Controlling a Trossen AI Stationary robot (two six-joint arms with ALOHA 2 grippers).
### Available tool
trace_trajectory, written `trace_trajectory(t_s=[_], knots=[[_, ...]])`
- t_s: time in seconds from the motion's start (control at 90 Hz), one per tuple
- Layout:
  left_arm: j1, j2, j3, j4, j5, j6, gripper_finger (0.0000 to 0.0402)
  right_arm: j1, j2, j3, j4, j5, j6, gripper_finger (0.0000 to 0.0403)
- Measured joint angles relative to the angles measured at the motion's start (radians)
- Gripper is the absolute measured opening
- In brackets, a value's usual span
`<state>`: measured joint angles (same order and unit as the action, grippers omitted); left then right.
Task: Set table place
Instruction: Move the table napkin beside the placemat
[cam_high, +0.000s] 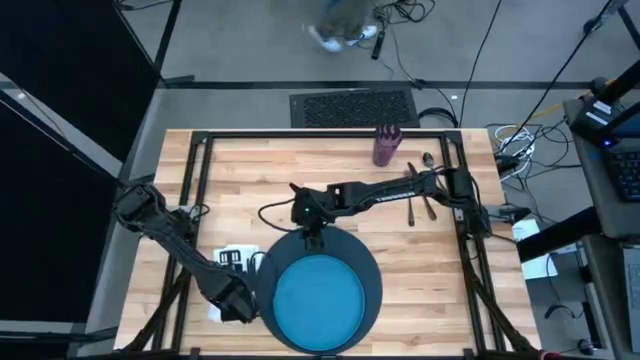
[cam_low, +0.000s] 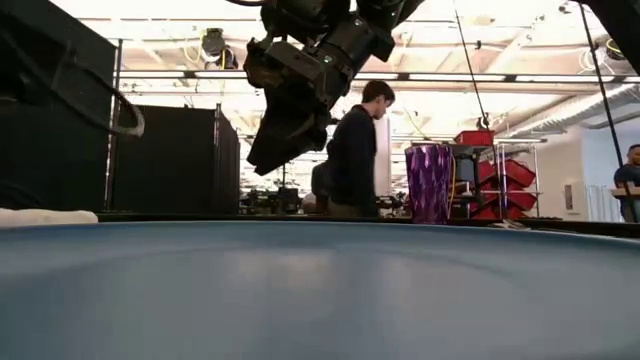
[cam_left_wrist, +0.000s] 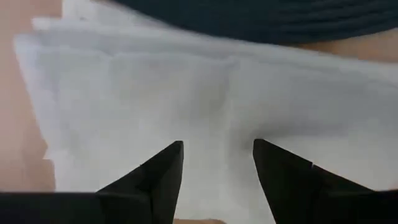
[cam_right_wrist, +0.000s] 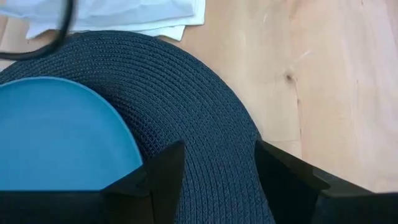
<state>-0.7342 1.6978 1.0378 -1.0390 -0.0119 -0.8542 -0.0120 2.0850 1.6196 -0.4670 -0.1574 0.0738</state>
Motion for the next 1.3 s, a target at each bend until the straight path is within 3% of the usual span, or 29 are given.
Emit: trace_trajectory(t_s=[0.244, 0.489, 0.689, 0.967, 1.3], knots=[[0.003, -0.001, -0.039, 0.177, 0.016, 0.025, 0.0183, 0.0, 0.0, 0.0, -0.009, 0.0, 0.0, 0.0183], [-0.001, -0.001, -0.042, 0.184, 0.074, 0.033, 0.0183, 0.001, 0.0, 0.0, -0.009, 0.0, 0.0, 0.0183], [-0.006, -0.002, -0.078, 0.026, 0.043, 0.033, 0.0183, 0.001, 0.0, 0.0, -0.009, 0.0, 0.001, 0.0183], [-0.006, -0.005, -0.07, -0.005, 0.048, 0.049, 0.0183, 0.001, 0.0, 0.0, -0.009, 0.0, 0.011, 0.0183], [-0.02, -0.006, -0.016, -0.084, 0.146, -0.005, 0.0183, 0.001, 0.0, 0.0, -0.009, 0.0, 0.011, 0.0183]])
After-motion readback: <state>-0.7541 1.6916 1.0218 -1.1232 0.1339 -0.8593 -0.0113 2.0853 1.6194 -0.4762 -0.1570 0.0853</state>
